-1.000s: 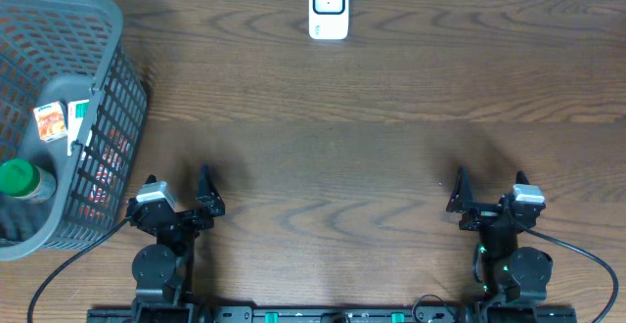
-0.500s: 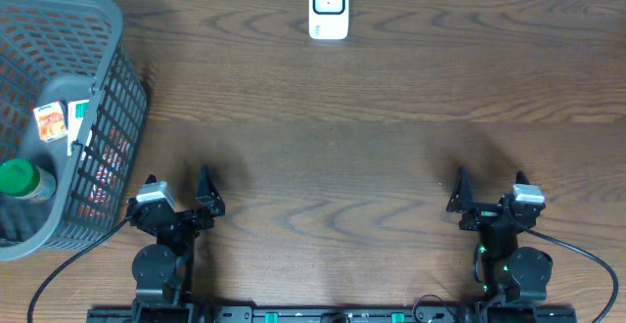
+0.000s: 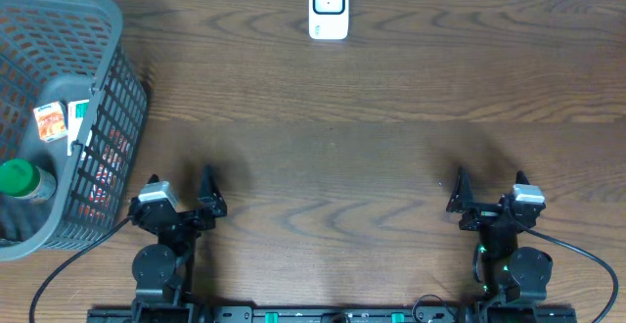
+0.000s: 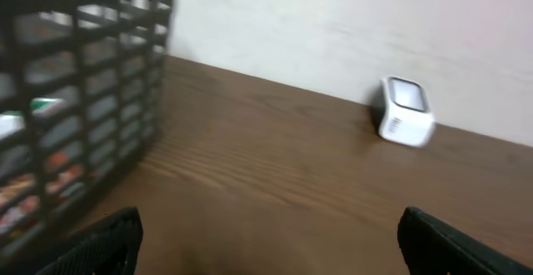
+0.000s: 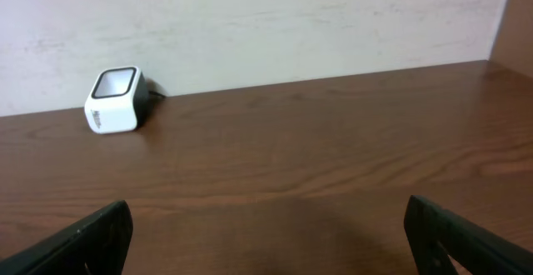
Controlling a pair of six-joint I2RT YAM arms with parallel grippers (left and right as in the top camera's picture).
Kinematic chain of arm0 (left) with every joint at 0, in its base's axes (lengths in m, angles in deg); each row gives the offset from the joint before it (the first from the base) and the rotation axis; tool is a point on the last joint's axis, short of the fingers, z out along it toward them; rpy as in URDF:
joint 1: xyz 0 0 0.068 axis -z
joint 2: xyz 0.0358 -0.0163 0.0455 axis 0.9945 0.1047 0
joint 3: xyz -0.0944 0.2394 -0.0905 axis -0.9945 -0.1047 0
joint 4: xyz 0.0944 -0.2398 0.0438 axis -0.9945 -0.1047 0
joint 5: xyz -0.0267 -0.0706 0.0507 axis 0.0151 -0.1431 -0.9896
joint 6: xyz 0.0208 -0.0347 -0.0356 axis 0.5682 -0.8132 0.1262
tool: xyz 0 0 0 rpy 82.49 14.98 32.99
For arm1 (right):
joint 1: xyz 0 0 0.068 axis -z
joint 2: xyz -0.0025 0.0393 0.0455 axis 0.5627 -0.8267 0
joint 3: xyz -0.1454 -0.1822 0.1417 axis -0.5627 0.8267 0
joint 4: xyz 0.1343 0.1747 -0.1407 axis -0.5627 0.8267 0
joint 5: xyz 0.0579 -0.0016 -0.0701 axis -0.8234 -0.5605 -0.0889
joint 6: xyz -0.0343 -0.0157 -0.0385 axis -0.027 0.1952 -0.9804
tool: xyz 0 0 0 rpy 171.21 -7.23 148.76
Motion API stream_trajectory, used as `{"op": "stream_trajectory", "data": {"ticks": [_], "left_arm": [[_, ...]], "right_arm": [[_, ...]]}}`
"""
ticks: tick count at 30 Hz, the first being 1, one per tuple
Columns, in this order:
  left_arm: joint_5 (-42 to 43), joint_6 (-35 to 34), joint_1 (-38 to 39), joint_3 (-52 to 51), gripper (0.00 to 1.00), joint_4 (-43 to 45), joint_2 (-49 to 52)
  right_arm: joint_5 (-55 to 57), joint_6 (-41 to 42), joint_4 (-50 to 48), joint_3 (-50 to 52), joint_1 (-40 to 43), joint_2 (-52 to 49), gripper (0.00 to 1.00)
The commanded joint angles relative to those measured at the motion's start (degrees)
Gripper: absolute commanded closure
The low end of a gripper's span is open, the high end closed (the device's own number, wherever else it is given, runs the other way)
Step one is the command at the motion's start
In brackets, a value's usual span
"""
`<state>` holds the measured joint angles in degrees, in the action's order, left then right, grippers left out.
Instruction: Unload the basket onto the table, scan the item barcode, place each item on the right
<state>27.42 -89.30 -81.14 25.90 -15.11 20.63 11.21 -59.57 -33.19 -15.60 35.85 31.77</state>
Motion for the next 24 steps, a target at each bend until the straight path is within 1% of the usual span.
{"op": "stream_trajectory", "data": {"ticks": [1, 4, 7, 11, 13, 16, 18, 20, 21, 22, 23, 24], "left_arm": [[10.05, 4.68, 0.24, -1.68, 0.02, -0.42, -0.28], [15.93, 7.43, 0.24, -0.55, 0.02, -0.5, -0.2], [18.58, 8.11, 0.24, 2.05, 0.02, -0.94, 0.68], [18.75, 8.11, 0.24, 10.23, 0.02, -5.09, 5.38], [18.58, 8.13, 0.22, 16.7, 0.02, -8.74, 10.34], [18.14, 9.18, 0.22, 30.08, 0.02, -15.98, 21.07], [18.05, 11.17, 0.09, 41.7, 0.02, -22.08, 29.53], [15.89, 11.19, -0.31, 53.53, 0.02, -28.57, 37.24], [13.88, 10.29, -0.59, 59.17, 0.02, -31.93, 40.68], [10.27, 7.72, -1.01, 65.46, 0.02, -36.2, 44.44], [5.31, 4.98, -1.64, 72.7, 0.02, -41.57, 48.54], [1.01, 4.22, -2.27, 78.42, 0.02, -46.05, 51.87]], "right_arm": [[-0.48, -0.79, 0.26, 0.09, -0.52, 0.39, 0.01], [-0.48, -0.79, 0.26, 0.09, -0.52, 0.39, 0.01], [-0.48, -0.79, 0.26, 0.09, -0.52, 0.39, 0.01], [-0.48, -0.79, 0.26, 0.09, -0.52, 0.39, 0.01], [-0.48, -0.79, 0.26, 0.09, -0.52, 0.39, 0.01], [-0.48, -0.79, 0.26, 0.09, -0.52, 0.39, 0.01], [-0.48, -0.79, 0.26, 0.09, -0.52, 0.39, 0.01], [-0.48, -0.79, 0.26, 0.09, -0.52, 0.39, 0.01], [-0.48, -0.79, 0.26, 0.09, -0.52, 0.39, 0.01], [-0.48, -0.79, 0.26, 0.09, -0.52, 0.39, 0.01], [-0.48, -0.79, 0.26, 0.09, -0.52, 0.39, 0.01], [-0.48, -0.79, 0.26, 0.09, -0.52, 0.39, 0.01]]}}
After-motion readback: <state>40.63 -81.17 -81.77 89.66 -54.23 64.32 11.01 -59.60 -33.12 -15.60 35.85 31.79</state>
